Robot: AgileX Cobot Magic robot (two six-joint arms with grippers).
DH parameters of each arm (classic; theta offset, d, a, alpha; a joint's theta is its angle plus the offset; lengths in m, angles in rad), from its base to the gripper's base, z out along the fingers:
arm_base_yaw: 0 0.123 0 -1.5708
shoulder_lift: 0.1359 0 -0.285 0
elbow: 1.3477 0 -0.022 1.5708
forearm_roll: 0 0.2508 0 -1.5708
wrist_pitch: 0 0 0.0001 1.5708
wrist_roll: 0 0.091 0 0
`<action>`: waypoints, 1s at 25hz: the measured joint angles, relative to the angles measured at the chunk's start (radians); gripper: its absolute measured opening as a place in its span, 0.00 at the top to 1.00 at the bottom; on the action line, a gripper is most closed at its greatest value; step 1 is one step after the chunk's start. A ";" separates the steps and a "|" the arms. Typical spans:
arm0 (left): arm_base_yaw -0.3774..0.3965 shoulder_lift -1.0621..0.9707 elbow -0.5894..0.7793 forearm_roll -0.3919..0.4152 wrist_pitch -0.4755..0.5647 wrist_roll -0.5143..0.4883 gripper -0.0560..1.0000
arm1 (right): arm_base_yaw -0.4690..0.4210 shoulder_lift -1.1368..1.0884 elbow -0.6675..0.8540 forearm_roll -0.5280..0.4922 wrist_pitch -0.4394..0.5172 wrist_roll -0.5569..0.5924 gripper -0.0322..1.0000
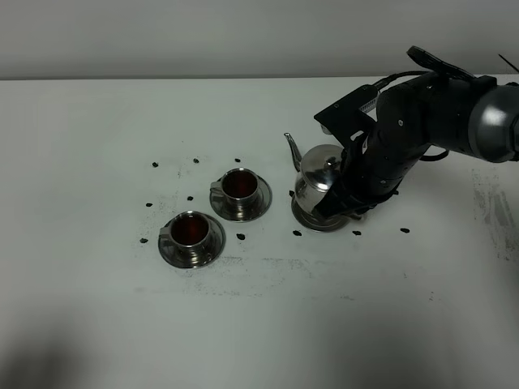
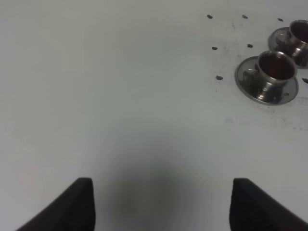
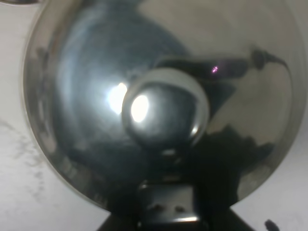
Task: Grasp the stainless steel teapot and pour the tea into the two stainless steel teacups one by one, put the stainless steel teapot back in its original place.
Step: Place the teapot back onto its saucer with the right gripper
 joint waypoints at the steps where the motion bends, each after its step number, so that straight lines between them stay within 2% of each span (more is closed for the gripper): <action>1: 0.000 0.000 0.000 0.000 0.000 0.000 0.41 | -0.007 0.005 0.000 0.000 0.000 0.000 0.80; 25: 0.000 0.000 0.000 0.000 0.000 0.000 0.41 | -0.016 0.037 0.000 0.042 -0.014 0.001 0.80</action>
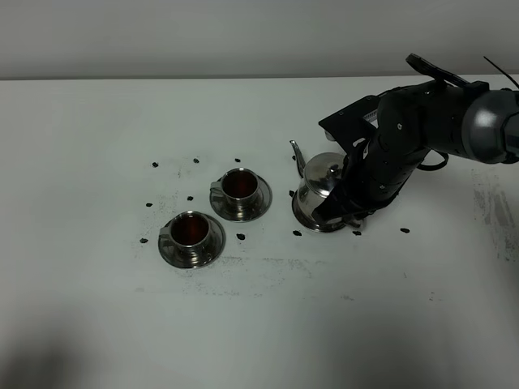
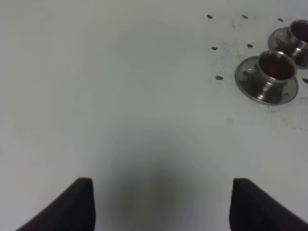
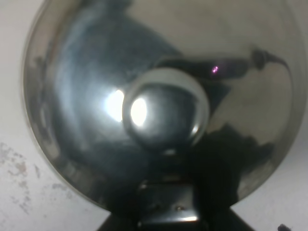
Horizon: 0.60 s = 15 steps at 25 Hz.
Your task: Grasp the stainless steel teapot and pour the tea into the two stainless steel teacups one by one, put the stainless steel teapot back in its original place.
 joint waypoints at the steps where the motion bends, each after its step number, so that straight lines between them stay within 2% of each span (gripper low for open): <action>1: 0.000 0.000 0.000 0.000 0.000 0.000 0.41 | 0.000 0.000 0.000 0.000 0.000 0.000 0.79; 3: 0.000 0.000 0.000 0.000 0.000 0.000 0.41 | 0.000 0.000 0.000 0.000 -0.004 0.000 0.75; 8: 0.000 0.000 0.000 0.000 0.000 0.000 0.41 | 0.000 0.000 0.000 0.002 -0.009 -0.001 0.48; 11: 0.000 0.000 0.000 0.000 0.000 0.000 0.41 | 0.000 0.000 -0.001 0.002 -0.010 -0.001 0.34; 15: 0.000 0.000 0.000 0.000 0.000 0.000 0.41 | 0.000 -0.035 -0.001 -0.019 0.003 -0.002 0.28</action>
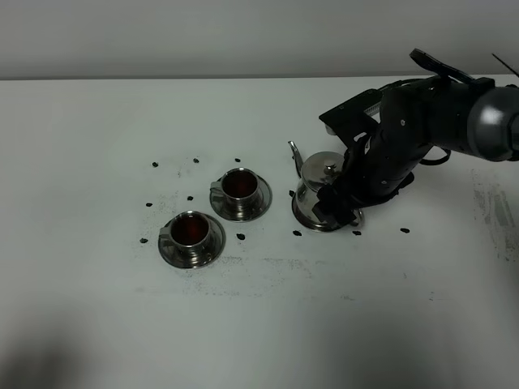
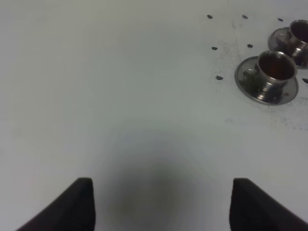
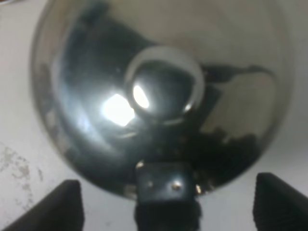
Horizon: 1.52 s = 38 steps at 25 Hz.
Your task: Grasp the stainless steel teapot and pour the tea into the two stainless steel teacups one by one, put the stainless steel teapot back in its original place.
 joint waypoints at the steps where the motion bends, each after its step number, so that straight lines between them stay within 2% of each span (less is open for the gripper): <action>1: 0.000 0.000 0.000 0.000 0.000 0.000 0.41 | 0.000 -0.020 0.000 -0.007 0.007 0.000 0.28; 8: 0.000 0.000 0.000 0.000 0.000 0.000 0.41 | 0.000 -0.246 0.000 -0.016 0.109 0.000 0.35; 11: 0.000 0.000 0.000 0.000 0.000 0.000 0.41 | 0.000 -0.355 0.000 -0.016 0.156 0.000 0.42; 18: 0.000 0.000 0.000 0.000 0.000 0.000 0.41 | 0.000 -0.549 0.000 -0.016 0.181 0.000 0.59; 21: 0.000 0.000 0.000 0.000 0.000 0.000 0.41 | 0.000 -0.635 0.000 -0.016 0.274 0.000 0.65; 24: 0.000 0.000 0.000 0.000 0.000 0.000 0.41 | -0.006 -0.740 0.004 -0.016 0.432 0.020 0.71; 27: 0.000 0.000 0.000 0.000 0.000 0.000 0.41 | -0.082 -0.868 0.070 0.003 0.458 0.054 0.76; 33: 0.000 0.000 0.000 0.000 0.000 0.000 0.41 | -0.312 -1.199 0.398 0.063 0.475 0.061 0.82; 38: 0.000 0.000 0.000 0.000 0.000 0.000 0.41 | -0.413 -1.450 0.599 0.063 0.399 0.066 0.82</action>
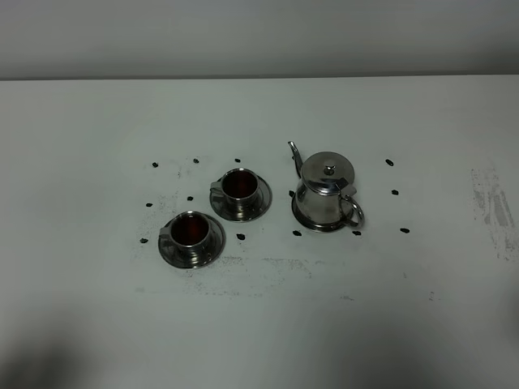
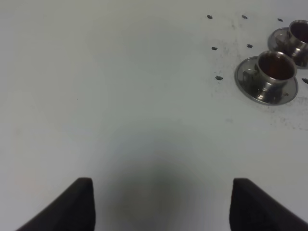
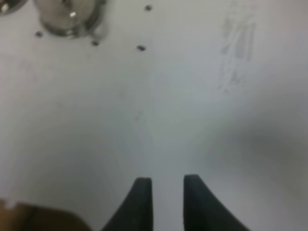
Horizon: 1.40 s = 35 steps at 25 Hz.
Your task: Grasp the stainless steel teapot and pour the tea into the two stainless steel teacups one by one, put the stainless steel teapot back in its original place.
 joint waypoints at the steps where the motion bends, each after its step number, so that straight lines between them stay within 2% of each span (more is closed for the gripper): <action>1: 0.000 0.000 0.000 0.000 0.000 0.000 0.41 | -0.018 -0.039 0.027 -0.001 -0.015 0.002 0.82; 7: 0.000 0.000 0.000 0.000 0.000 0.000 0.41 | -0.084 -0.208 0.157 -0.007 -0.062 0.009 0.82; 12: 0.000 0.000 0.000 0.000 0.000 0.000 0.41 | -0.093 -0.305 0.189 -0.064 -0.045 0.009 0.82; 18: 0.000 0.000 0.000 0.000 0.000 0.000 0.41 | -0.093 -0.393 0.193 -0.071 -0.030 0.004 0.82; 35: 0.000 0.000 0.000 0.000 0.000 0.000 0.41 | -0.093 -0.437 0.193 -0.071 -0.030 0.005 0.82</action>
